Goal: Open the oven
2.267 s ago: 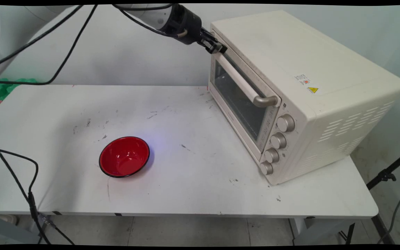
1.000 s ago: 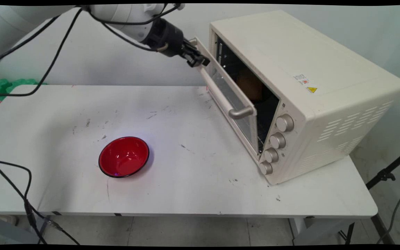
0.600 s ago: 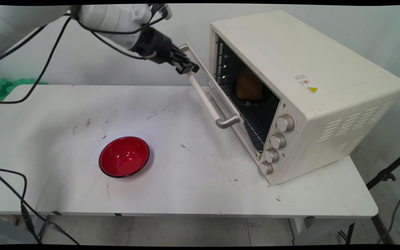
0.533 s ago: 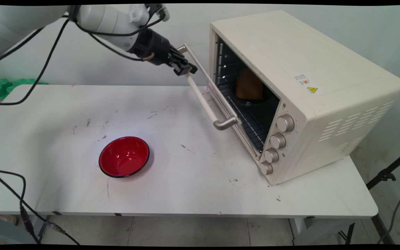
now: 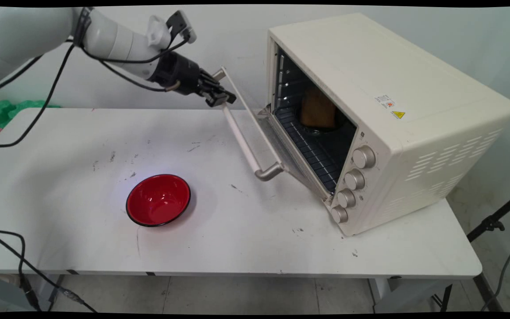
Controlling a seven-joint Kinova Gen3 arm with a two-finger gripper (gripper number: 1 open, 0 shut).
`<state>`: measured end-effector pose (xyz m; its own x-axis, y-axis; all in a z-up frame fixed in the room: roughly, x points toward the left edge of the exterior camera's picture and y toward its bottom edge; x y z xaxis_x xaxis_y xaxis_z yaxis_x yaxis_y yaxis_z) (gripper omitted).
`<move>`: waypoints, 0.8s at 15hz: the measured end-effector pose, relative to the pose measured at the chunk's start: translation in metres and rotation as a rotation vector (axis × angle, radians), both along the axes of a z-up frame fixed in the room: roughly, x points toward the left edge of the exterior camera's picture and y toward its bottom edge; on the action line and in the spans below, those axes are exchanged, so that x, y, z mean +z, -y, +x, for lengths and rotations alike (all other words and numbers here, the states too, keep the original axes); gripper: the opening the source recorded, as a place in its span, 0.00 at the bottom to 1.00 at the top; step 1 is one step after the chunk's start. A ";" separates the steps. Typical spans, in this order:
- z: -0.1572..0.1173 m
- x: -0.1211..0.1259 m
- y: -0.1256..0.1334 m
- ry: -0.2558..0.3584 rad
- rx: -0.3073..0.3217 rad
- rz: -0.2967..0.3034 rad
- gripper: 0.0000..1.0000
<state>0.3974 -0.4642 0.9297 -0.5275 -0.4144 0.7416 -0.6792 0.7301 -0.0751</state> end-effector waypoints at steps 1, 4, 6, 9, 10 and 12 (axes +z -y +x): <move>0.006 -0.006 -0.001 -0.005 0.005 0.002 0.00; 0.022 -0.022 -0.005 -0.017 0.016 0.009 0.00; 0.031 -0.033 -0.007 -0.024 0.018 0.013 0.00; 0.043 -0.050 -0.009 -0.032 0.012 0.019 0.00; 0.047 -0.056 -0.011 -0.035 0.009 0.021 0.00; 0.052 -0.066 -0.012 -0.038 0.001 0.024 0.00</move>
<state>0.4495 -0.4525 0.8632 -0.4986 -0.4328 0.7511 -0.6820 0.7307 -0.0317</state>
